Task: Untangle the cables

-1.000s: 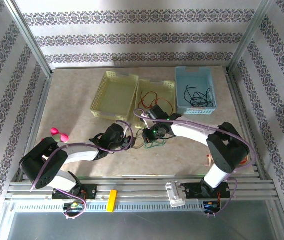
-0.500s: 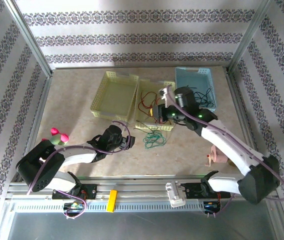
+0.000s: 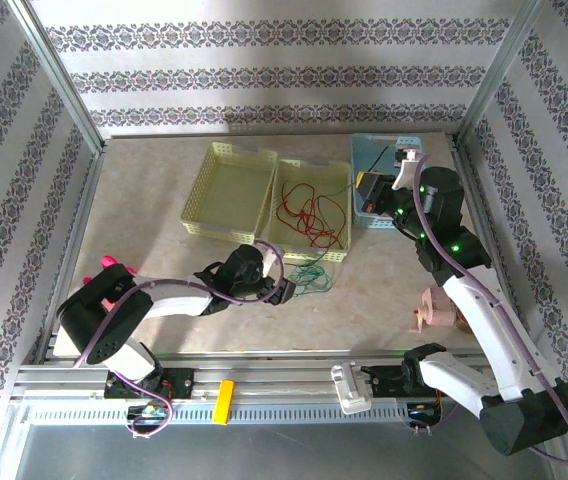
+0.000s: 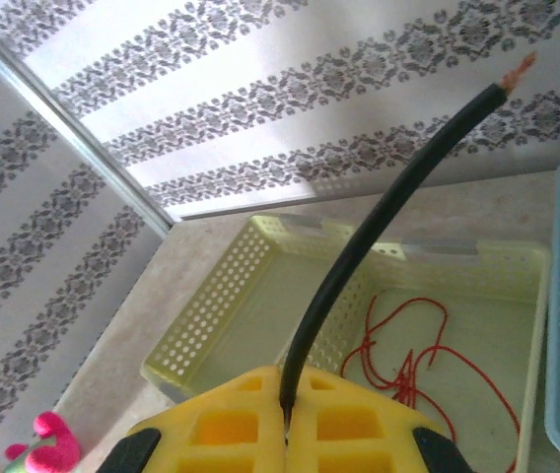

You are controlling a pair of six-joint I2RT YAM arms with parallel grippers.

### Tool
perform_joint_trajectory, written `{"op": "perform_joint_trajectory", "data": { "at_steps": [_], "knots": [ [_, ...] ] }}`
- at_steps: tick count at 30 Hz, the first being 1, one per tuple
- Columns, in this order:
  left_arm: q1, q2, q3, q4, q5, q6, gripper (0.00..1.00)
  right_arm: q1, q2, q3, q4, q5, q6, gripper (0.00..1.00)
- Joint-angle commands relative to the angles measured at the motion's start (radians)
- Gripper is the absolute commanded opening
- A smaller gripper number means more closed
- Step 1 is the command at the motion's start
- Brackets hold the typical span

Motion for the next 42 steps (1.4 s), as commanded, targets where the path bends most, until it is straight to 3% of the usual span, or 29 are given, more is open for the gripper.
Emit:
{"op": "perform_joint_trajectory", "data": {
  "at_steps": [1, 6, 11, 15, 16, 20, 31, 36, 42],
  "knots": [
    [-0.016, 0.042, 0.047, -0.03, 0.068, 0.056, 0.89, -0.009, -0.034, -0.024, -0.001, 0.129, -0.01, 0.01],
    [-0.021, 0.119, 0.097, -0.034, 0.055, 0.062, 0.85, -0.031, -0.088, -0.037, -0.027, 0.305, -0.034, 0.01],
    [-0.02, 0.196, 0.142, -0.033, 0.028, 0.064, 0.72, -0.056, -0.113, -0.06, -0.049, 0.318, -0.019, 0.02],
    [-0.023, 0.243, 0.161, -0.033, 0.006, 0.066, 0.46, -0.06, -0.12, -0.063, -0.098, 0.357, -0.013, 0.03],
    [-0.021, 0.251, 0.164, -0.035, -0.001, 0.066, 0.36, -0.061, -0.125, -0.063, -0.111, 0.384, -0.014, 0.03],
    [-0.021, 0.252, 0.159, -0.051, -0.038, 0.06, 0.13, -0.072, -0.155, -0.06, -0.157, 0.525, -0.027, 0.03],
    [-0.021, 0.111, 0.018, -0.069, -0.082, 0.044, 0.0, -0.111, -0.249, -0.069, -0.205, 0.783, -0.034, 0.04],
    [-0.021, 0.056, -0.019, -0.08, -0.079, 0.039, 0.0, -0.114, -0.251, -0.067, -0.219, 0.83, -0.036, 0.04],
    [-0.021, 0.042, -0.012, -0.097, -0.076, 0.036, 0.0, -0.116, -0.212, -0.044, -0.142, 0.779, -0.076, 0.04]
  ]
}}
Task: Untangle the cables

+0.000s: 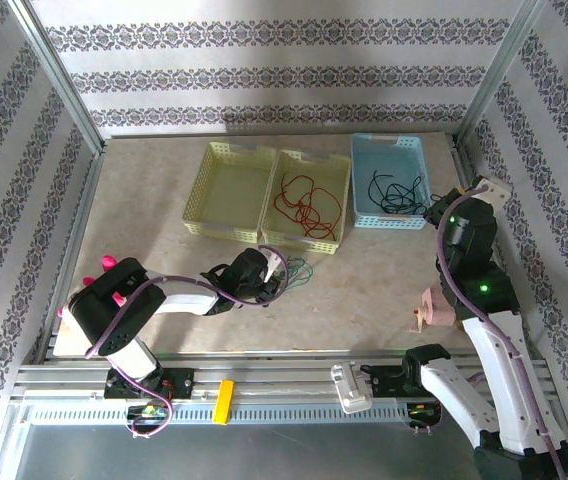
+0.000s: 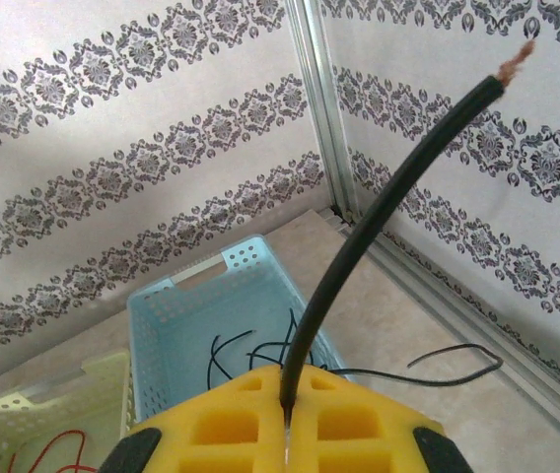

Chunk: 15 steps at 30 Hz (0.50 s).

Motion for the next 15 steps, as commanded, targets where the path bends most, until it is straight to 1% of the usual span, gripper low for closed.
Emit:
{"op": "perform_joint_trajectory", "data": {
  "at_steps": [1, 3, 7, 10, 15],
  "knots": [
    [-0.012, -0.016, -0.005, -0.064, -0.003, -0.011, 0.0, -0.012, 0.034, 0.032, 0.072, 0.017, -0.061, 0.04],
    [-0.013, -0.013, -0.001, -0.066, -0.001, -0.011, 0.0, -0.013, 0.059, 0.062, 0.124, 0.038, -0.103, 0.04],
    [-0.014, -0.006, 0.004, -0.067, -0.001, -0.013, 0.0, -0.025, 0.148, 0.14, 0.235, 0.021, -0.182, 0.04],
    [-0.014, -0.003, 0.008, -0.072, -0.002, -0.013, 0.0, -0.028, 0.229, 0.209, 0.259, -0.004, -0.188, 0.04],
    [-0.014, -0.008, 0.003, -0.069, -0.013, -0.017, 0.0, -0.027, 0.307, 0.264, 0.342, -0.029, -0.172, 0.04]
  ]
}}
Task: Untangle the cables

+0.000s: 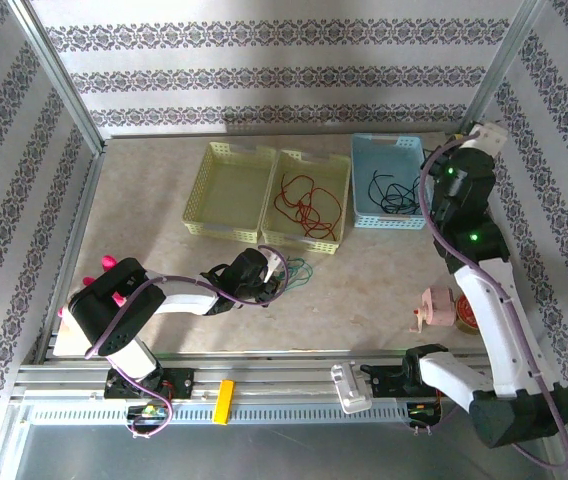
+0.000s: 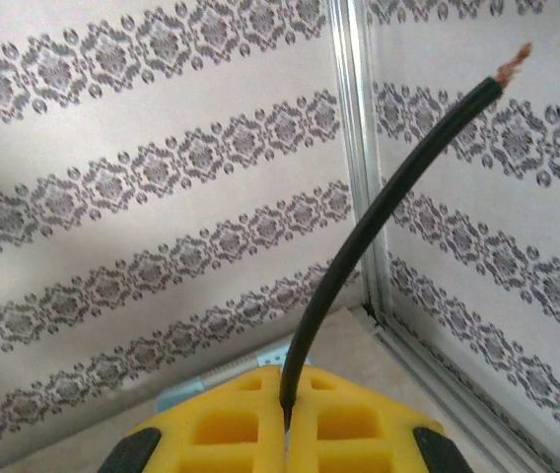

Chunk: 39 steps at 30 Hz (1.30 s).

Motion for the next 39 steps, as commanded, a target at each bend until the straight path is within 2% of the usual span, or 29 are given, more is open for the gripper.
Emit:
{"op": "perform_joint_trajectory", "data": {
  "at_steps": [1, 5, 10, 13, 19, 26, 27, 30, 31, 34, 39],
  "knots": [
    [-0.014, -0.007, 0.002, -0.062, -0.013, -0.015, 0.0, -0.007, 0.036, 0.049, 0.105, -0.027, -0.02, 0.04],
    [-0.014, -0.003, 0.005, -0.063, -0.014, -0.015, 0.0, -0.015, 0.107, 0.086, 0.145, -0.107, -0.03, 0.05],
    [-0.014, 0.004, 0.011, -0.065, -0.012, -0.012, 0.0, -0.057, 0.275, 0.146, 0.053, -0.306, 0.022, 0.06],
    [-0.015, -0.001, 0.01, -0.066, -0.013, -0.012, 0.0, -0.078, 0.383, 0.164, -0.034, -0.373, 0.078, 0.05],
    [-0.015, -0.02, 0.005, -0.078, -0.018, -0.012, 0.0, -0.084, 0.55, 0.152, -0.197, -0.388, 0.178, 0.05],
    [-0.015, -0.02, 0.014, -0.088, -0.008, -0.007, 0.0, -0.113, 0.65, 0.096, -0.188, -0.403, 0.268, 0.07],
    [-0.015, -0.019, 0.015, -0.089, -0.007, -0.007, 0.0, -0.127, 0.664, 0.099, -0.189, -0.419, 0.29, 0.09],
    [-0.017, -0.022, 0.018, -0.091, -0.004, -0.007, 0.0, -0.167, 0.691, 0.113, -0.191, -0.491, 0.346, 0.36],
    [-0.017, -0.024, 0.018, -0.091, -0.005, -0.007, 0.0, -0.177, 0.689, 0.114, -0.195, -0.494, 0.366, 0.4],
    [-0.019, -0.027, 0.016, -0.089, -0.005, -0.007, 0.0, -0.188, 0.649, 0.092, -0.195, -0.464, 0.391, 0.45],
    [-0.022, -0.026, 0.017, -0.088, -0.005, -0.007, 0.0, -0.188, 0.529, 0.017, -0.192, -0.411, 0.393, 0.47]
  ]
}}
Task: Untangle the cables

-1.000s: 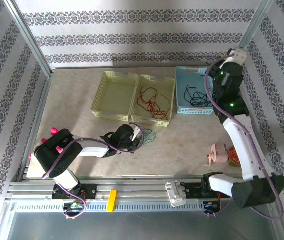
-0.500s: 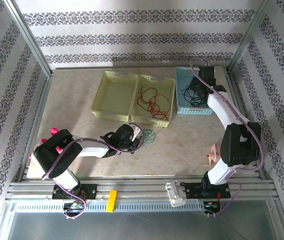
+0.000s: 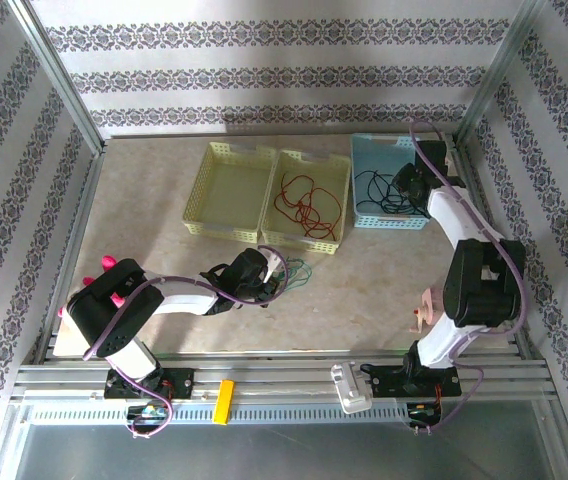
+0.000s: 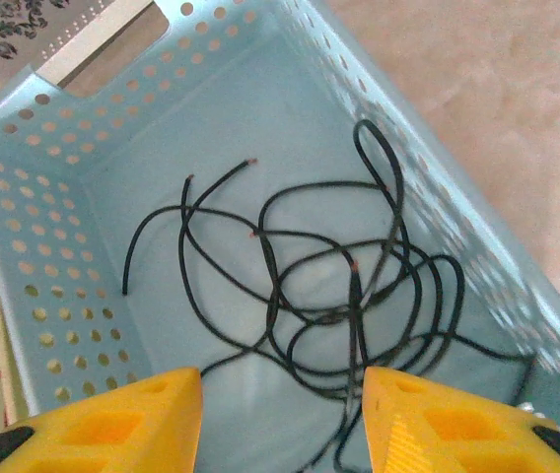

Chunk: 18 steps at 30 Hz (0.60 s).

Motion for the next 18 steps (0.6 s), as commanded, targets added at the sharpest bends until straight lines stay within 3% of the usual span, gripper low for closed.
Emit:
{"op": "perform_joint_trajectory", "data": {
  "at_steps": [1, 6, 12, 18],
  "knots": [
    [-0.022, -0.016, 0.014, -0.061, -0.002, -0.003, 0.0, 0.008, -0.115, -0.056, -0.002, 0.018, 0.024, 0.47],
    [-0.024, -0.016, 0.015, -0.06, 0.004, 0.003, 0.0, 0.087, -0.267, -0.173, -0.003, -0.194, -0.076, 0.47],
    [-0.024, -0.017, 0.014, -0.055, 0.012, 0.008, 0.0, 0.343, -0.392, -0.352, -0.065, -0.476, -0.211, 0.46],
    [-0.024, -0.008, 0.028, -0.058, 0.018, 0.012, 0.0, 0.602, -0.326, -0.435, -0.074, -0.485, -0.253, 0.44]
  ]
}}
